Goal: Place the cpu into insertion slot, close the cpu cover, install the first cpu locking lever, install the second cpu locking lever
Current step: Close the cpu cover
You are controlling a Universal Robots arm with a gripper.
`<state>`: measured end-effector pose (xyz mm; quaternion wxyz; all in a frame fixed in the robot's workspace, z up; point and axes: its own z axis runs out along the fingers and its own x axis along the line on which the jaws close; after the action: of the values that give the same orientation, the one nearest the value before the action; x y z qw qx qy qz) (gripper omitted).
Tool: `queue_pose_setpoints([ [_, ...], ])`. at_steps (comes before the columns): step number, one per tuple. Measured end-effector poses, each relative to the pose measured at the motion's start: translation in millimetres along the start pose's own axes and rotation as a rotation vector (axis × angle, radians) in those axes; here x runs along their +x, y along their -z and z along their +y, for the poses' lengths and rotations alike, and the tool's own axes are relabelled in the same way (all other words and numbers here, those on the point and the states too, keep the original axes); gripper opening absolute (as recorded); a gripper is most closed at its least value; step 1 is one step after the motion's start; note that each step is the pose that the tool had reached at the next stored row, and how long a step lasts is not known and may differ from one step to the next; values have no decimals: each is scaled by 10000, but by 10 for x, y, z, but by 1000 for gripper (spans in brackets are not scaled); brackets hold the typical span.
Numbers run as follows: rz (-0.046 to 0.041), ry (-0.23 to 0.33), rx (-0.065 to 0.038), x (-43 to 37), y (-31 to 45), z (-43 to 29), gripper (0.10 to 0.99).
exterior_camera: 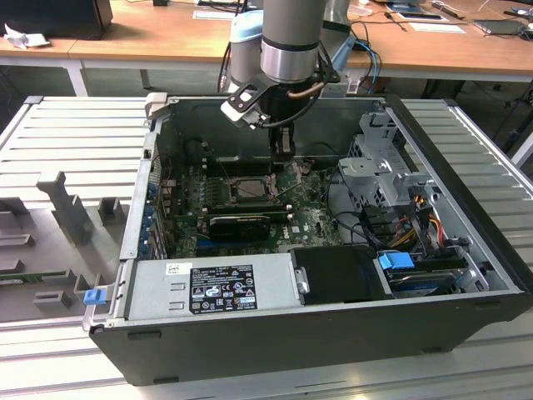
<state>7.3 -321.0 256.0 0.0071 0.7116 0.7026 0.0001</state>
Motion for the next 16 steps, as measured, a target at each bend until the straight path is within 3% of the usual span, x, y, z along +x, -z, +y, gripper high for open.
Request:
queue_pose_setpoints([
  [7,-3,0,0,-1,82,8,106],
  [10,-1,1,-1,0,84,46,106],
  [16,-1,1,0,7,79,344,106],
])
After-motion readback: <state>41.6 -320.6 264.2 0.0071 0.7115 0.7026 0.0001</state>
